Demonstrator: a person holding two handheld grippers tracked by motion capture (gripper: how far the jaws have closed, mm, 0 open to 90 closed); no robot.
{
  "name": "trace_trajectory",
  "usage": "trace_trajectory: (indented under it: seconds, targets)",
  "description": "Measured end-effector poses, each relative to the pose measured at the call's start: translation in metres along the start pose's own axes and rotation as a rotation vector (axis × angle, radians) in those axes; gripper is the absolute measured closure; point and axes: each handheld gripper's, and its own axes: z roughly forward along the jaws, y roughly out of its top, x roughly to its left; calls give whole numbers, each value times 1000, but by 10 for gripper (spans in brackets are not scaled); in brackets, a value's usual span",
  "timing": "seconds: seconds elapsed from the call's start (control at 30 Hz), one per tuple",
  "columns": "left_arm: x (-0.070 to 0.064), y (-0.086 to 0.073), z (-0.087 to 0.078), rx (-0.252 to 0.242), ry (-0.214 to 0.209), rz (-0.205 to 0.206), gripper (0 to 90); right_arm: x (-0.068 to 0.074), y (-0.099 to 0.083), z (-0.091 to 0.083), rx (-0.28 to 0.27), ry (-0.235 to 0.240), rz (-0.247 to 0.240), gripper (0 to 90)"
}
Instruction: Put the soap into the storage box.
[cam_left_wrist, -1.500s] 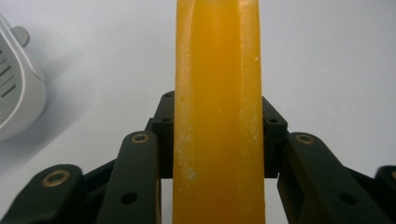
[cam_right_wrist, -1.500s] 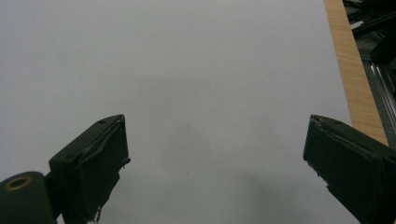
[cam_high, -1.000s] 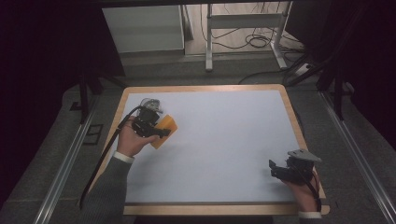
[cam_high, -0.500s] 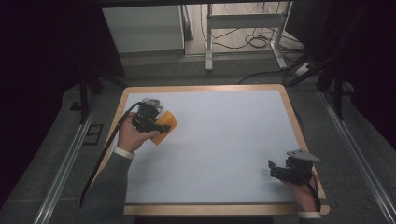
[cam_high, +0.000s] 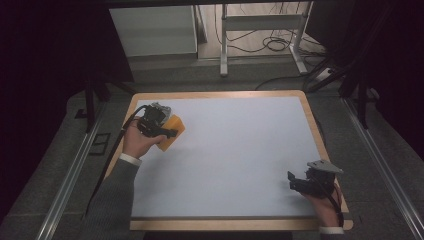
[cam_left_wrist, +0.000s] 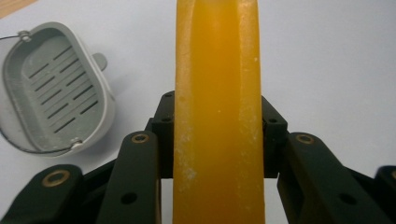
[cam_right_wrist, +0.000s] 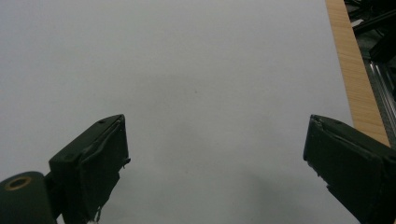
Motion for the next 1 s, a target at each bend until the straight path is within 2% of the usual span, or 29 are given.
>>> trace_trajectory:
  seconds: [0.13, 0.3, 0.53, 0.63, 1.0]
  targets:
    - [4, 3, -2, -4, 5, -3, 612, 0, 0, 0, 2, -1, 2, 65]
    - [9, 7, -2, -1, -12, -28, 612, 0, 0, 0, 1, -1, 1, 65]
    - [12, 13, -4, -6, -7, -24, 612, -1, 0, 0, 1, -3, 3, 66]
    - [12, 17, -5, -7, -25, -27, 612, -1, 0, 0, 2, -3, 3, 66]
    - [18, 21, -2, -8, -14, -41, 612, -1, 0, 0, 2, 0, 5, 66]
